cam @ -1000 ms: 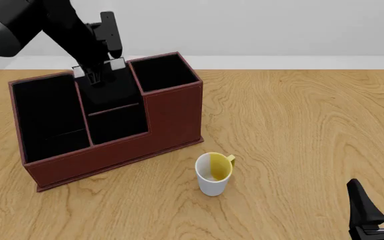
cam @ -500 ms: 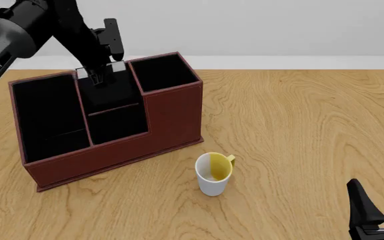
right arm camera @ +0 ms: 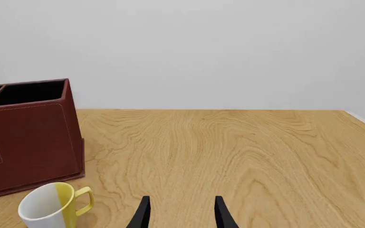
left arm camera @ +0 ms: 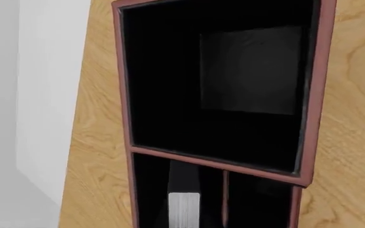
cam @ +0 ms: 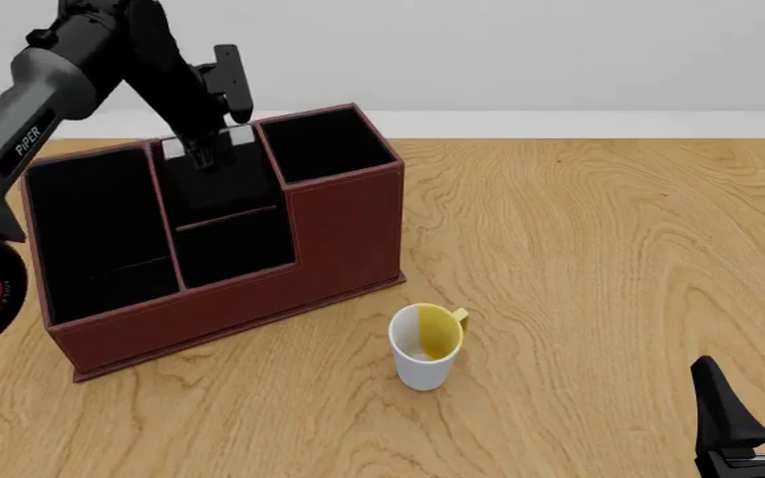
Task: Pick up the book and place it in the front compartment of the caddy.
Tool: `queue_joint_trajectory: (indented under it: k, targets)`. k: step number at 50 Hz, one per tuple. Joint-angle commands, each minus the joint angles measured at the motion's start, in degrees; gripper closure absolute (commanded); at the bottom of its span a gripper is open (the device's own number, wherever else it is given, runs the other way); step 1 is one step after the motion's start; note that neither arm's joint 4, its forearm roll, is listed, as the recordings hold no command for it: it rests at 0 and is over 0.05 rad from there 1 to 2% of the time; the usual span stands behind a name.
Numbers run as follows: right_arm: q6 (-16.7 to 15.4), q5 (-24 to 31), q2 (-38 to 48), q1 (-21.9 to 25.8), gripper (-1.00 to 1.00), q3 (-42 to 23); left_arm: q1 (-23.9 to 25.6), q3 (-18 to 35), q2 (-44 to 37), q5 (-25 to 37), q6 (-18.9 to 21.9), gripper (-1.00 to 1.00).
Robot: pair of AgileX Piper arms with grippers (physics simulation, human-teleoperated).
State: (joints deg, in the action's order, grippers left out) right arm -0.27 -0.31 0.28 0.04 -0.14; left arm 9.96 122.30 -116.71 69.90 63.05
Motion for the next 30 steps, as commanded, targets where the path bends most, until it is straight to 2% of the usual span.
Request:
queue_joint_trajectory:
  k: [1,8,12,13,14,17,19,23,30]
  targets:
    - [0.0,0.0,0.0,0.0,-1.00,0.0,-1.9,3.7,-4.9,0.0,2.1,1.00]
    - [0.0,0.0,0.0,0.0,-1.00,0.0,-1.6,5.1,-7.0,0.0,1.0,1.00]
    - [0.0,0.0,0.0,0.0,-1.00,0.0,-2.7,7.3,-8.7,0.0,1.9,1.00]
    - [0.0,0.0,0.0,0.0,-1.00,0.0,-3.8,9.1,-9.8,0.0,3.0,1.00]
    - [0.0,0.0,0.0,0.0,-1.00,0.0,-4.1,10.1,-10.2,0.0,3.5,-1.00]
    - [0.0,0.0,0.0,0.0,-1.00,0.0,-4.3,9.4,-10.3,0.0,3.6,-1.00]
    - [0.0,0.0,0.0,0.0,-1.00,0.0,-5.1,11.6,-11.4,0.0,3.7,-1.00]
    - [0.0,0.0,0.0,0.0,-1.00,0.0,-6.2,12.3,-12.2,0.0,5.3,-1.00]
    - [0.0,0.0,0.0,0.0,-1.00,0.0,-6.5,12.4,-12.6,0.0,5.3,-1.00]
